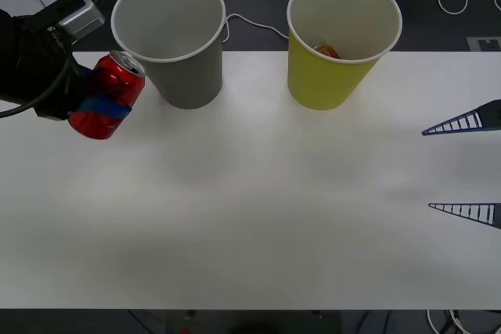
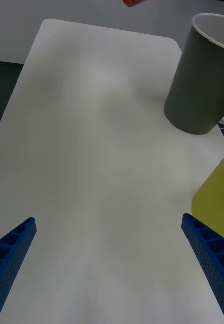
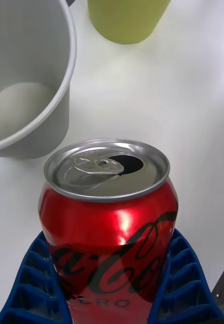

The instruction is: Put the can into the green bin and the plastic bottle into the gray bin

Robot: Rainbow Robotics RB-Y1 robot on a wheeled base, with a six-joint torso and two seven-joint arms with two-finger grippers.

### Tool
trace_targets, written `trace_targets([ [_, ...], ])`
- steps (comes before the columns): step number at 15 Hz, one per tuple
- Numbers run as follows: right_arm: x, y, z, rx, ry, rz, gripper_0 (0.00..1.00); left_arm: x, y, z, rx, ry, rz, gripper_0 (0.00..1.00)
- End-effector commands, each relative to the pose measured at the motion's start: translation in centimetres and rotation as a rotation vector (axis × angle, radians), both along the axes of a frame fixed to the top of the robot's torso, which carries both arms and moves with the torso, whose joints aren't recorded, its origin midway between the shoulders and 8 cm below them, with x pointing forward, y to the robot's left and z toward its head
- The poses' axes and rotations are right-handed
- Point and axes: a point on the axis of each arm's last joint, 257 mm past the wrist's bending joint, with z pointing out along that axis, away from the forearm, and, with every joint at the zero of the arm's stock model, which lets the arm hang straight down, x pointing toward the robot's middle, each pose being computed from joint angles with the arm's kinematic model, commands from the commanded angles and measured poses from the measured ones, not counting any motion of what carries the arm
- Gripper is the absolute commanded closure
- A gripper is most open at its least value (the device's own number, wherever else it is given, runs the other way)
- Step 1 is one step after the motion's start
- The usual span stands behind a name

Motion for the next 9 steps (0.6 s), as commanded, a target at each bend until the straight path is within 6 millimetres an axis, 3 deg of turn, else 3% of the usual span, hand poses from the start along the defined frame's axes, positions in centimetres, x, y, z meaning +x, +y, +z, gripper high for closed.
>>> trace_targets([
  [1,0.0,0.0,0.0,0.000,0.000,0.000,0.00,0.3,-1.7,1.5,0.064,0.011,-0.061,0.99],
  [9,0.0,0.0,0.0,0.000,0.000,0.000,0.00,1.7,-9.5,7.5,0.178,0.002,-0.207,0.97],
])
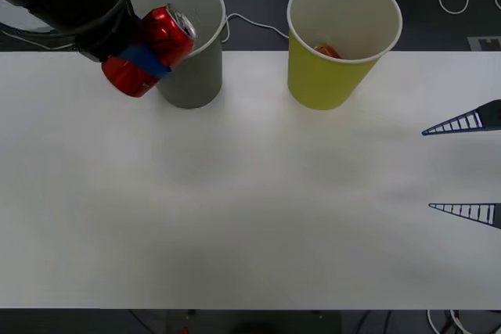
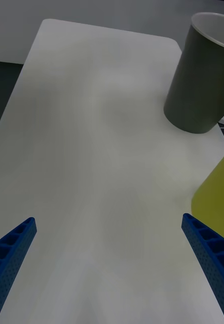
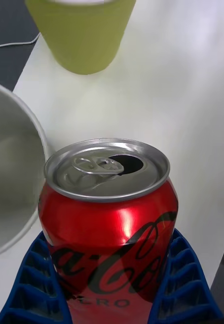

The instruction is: Put the can into the green bin and the plastic bottle into the gray bin

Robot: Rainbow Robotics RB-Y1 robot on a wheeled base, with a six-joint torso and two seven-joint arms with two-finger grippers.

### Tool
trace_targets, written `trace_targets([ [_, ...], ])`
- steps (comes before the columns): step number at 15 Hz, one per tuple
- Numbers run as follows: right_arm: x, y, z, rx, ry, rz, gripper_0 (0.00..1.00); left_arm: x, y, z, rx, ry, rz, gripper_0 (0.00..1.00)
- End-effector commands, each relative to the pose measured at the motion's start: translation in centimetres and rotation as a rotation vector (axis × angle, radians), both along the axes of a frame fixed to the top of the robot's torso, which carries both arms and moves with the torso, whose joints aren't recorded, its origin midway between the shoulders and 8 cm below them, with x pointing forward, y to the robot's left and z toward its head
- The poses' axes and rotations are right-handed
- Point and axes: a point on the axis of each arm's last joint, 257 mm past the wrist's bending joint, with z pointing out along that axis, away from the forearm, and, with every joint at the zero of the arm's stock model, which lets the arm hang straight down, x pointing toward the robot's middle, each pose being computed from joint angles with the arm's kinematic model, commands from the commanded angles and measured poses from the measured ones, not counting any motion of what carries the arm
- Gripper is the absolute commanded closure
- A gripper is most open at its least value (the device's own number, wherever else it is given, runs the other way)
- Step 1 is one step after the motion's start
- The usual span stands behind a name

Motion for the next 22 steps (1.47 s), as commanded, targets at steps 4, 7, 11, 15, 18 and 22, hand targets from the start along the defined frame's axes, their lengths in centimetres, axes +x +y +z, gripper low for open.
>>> trace_targets([
  [4,0.0,0.0,0.0,0.000,0.000,0.000,0.00,1.0,-7.5,3.2,0.041,-0.020,-0.059,0.98],
  [7,0.0,0.0,0.0,0.000,0.000,0.000,0.00,2.2,-12.1,4.4,0.027,-0.033,-0.083,0.97],
  [11,0.0,0.0,0.0,0.000,0.000,0.000,0.00,5.4,-17.9,5.2,-0.010,-0.050,-0.043,0.97],
  [15,0.0,0.0,0.0,0.000,0.000,0.000,0.00,8.7,-22.7,5.7,-0.043,-0.073,0.037,0.97],
  [18,0.0,0.0,0.0,0.000,0.000,0.000,0.00,11.1,-26.0,6.0,-0.102,-0.111,0.097,0.98],
  [22,0.0,0.0,0.0,0.000,0.000,0.000,0.00,13.2,-29.2,5.7,-0.167,-0.169,0.134,0.99],
])
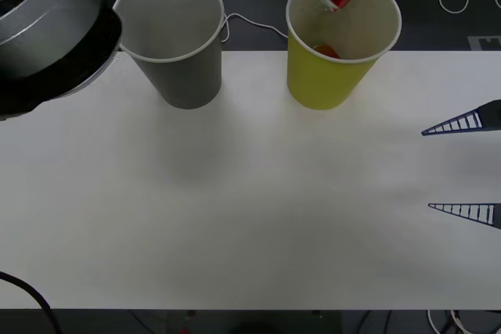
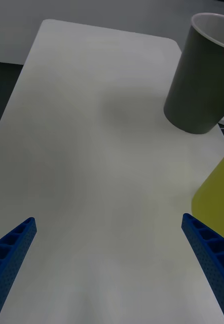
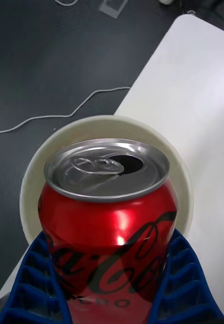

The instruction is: Put the can into the green bin and the plastic bottle into the gray bin

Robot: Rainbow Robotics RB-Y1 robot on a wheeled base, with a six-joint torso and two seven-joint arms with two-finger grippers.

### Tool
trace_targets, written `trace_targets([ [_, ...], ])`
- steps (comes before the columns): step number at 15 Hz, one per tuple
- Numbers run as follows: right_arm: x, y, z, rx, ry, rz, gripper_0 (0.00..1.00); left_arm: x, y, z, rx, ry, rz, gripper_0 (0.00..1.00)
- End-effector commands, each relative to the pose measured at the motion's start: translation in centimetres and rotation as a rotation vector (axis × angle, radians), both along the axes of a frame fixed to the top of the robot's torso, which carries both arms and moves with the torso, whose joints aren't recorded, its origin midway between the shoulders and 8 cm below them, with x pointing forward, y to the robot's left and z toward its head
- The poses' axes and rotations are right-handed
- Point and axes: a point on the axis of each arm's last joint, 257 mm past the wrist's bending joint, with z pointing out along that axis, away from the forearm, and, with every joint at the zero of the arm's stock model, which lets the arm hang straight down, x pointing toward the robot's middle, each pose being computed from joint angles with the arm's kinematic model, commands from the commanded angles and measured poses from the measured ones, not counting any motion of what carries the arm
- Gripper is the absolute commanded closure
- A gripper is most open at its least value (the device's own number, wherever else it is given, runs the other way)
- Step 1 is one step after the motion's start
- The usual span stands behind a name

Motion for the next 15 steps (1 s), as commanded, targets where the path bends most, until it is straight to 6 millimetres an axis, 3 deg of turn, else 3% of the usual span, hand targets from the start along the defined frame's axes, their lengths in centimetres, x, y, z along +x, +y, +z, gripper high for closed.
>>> trace_targets([
  [1,0.0,0.0,0.0,0.000,0.000,0.000,0.00,0.9,-1.9,-0.3,-0.039,-0.036,0.010,0.99],
  [8,0.0,0.0,0.0,0.000,0.000,0.000,0.00,1.7,-2.7,-0.4,-0.067,-0.057,0.022,0.96],
  [9,0.0,0.0,0.0,0.000,0.000,0.000,0.00,1.8,-2.8,-0.3,-0.069,-0.063,0.018,0.81],
  [10,0.0,0.0,0.0,0.000,0.000,0.000,0.00,1.7,-2.9,-0.3,-0.070,-0.064,0.015,0.32],
  [11,0.0,0.0,0.0,0.000,0.000,0.000,0.00,1.8,-2.8,-0.3,-0.072,-0.066,0.016,0.00],
  [15,0.0,0.0,0.0,0.000,0.000,0.000,0.00,1.7,-2.8,0.0,-0.089,-0.054,0.011,0.00],
])
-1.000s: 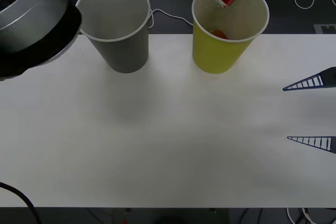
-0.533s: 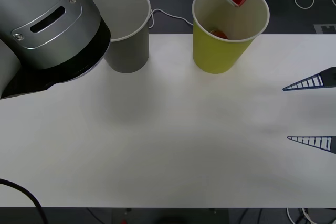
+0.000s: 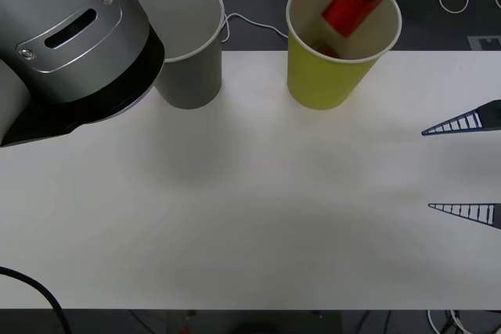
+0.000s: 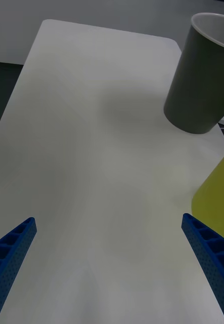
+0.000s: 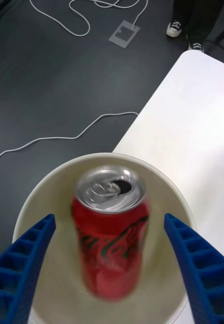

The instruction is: Put the can into the green bin and the plastic bottle into the gray bin

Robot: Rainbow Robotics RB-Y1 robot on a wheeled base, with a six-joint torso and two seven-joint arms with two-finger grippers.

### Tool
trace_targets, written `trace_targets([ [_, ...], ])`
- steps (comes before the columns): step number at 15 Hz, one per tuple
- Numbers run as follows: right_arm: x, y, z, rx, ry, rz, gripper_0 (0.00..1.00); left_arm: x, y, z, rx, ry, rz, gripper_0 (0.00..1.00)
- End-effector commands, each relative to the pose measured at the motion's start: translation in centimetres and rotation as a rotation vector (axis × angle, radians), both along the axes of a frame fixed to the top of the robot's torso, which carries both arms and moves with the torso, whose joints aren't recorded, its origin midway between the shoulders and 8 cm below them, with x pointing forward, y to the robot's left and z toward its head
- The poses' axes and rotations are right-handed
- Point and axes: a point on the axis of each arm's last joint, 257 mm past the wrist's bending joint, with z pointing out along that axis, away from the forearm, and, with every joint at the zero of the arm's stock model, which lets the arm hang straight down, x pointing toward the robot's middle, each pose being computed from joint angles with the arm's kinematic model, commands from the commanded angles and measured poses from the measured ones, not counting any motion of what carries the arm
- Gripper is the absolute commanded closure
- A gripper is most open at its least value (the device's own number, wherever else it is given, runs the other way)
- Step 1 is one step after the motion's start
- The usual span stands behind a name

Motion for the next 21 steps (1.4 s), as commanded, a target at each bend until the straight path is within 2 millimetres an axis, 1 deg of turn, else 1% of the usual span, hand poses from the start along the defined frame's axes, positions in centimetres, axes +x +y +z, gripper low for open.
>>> trace_targets([
  [1,0.0,0.0,0.0,0.000,0.000,0.000,0.00,0.1,0.4,0.3,-0.007,0.005,-0.007,0.00],
  [4,0.0,0.0,0.0,0.000,0.000,0.000,0.00,0.0,2.2,0.6,0.010,0.036,-0.037,0.00],
  [7,0.0,0.0,0.0,0.000,0.000,0.000,0.00,-1.0,4.9,1.8,0.040,0.066,-0.071,0.00],
  [9,0.0,0.0,0.0,0.000,0.000,0.000,0.00,-2.1,7.5,2.1,0.059,0.082,-0.113,0.00],
  [12,0.0,0.0,0.0,0.000,0.000,0.000,0.00,-4.4,12.6,2.1,0.070,0.085,-0.188,0.00],
  [13,0.0,0.0,0.0,0.000,0.000,0.000,0.00,-5.1,13.9,2.0,0.079,0.078,-0.210,0.00],
  [14,0.0,0.0,0.0,0.000,0.000,0.000,0.00,-6.1,15.9,1.6,0.092,0.068,-0.240,0.00],
  [16,0.0,0.0,0.0,0.000,0.000,0.000,0.00,-7.9,19.0,1.0,0.115,0.042,-0.290,0.00],
  [19,0.0,0.0,0.0,0.000,0.000,0.000,0.00,-9.8,22.7,0.1,0.095,0.042,-0.312,0.00],
  [21,0.0,0.0,0.0,0.000,0.000,0.000,0.00,-10.6,25.2,-0.5,0.080,0.035,-0.306,0.00],
])
